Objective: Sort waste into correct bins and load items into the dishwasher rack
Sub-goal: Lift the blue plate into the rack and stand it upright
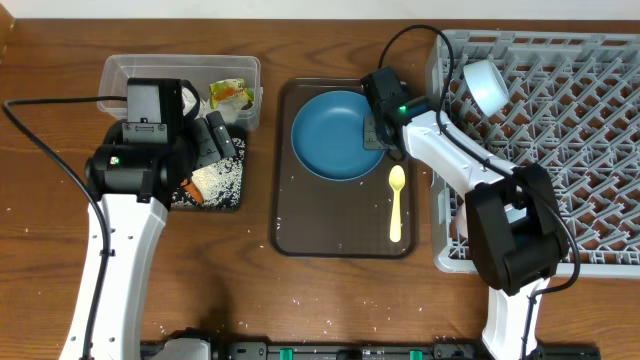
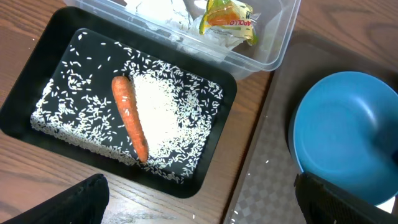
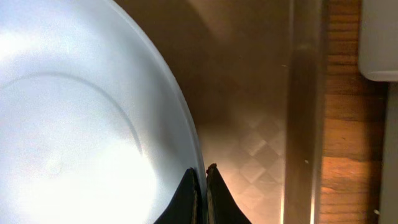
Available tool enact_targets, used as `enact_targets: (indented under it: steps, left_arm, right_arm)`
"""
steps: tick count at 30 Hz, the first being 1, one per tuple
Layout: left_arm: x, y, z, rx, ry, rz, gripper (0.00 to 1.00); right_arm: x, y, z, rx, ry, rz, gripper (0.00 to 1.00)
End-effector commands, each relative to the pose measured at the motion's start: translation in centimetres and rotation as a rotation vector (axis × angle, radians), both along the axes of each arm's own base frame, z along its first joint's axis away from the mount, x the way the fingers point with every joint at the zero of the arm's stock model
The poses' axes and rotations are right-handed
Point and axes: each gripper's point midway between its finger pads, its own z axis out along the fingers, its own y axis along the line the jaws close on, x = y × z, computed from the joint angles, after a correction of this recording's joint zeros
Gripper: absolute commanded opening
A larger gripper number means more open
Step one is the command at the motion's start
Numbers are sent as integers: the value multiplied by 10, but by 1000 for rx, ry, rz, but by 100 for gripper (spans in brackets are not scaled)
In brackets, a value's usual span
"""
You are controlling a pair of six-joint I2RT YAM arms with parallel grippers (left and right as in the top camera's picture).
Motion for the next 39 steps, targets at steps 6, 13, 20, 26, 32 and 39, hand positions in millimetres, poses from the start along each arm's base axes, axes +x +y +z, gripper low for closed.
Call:
enact_targets:
  steps: [6,13,20,26,32,39]
  left_arm:
    - [-1,2,-4,8,13,3,98]
    - [-1,2,-4,8,13,3,98]
    - [-1,2,-4,8,13,3,98]
    - [-1,2,-4,8,13,3,98]
    - [-1,2,-4,8,13,3,98]
    - [-1,2,-4,8,13,3,98]
  right_arm:
    - [11,23,37,109,-42,160,1]
    - [24,12,110,191,-158,190,1]
    - [29,-46,172,155,-291,85,1]
    - [23,-136,231,-100,-451,-165,1]
    - [-4,-214,270,-331,-517,-399,1]
    - [-38,-285,300,-625,-534,-650,1]
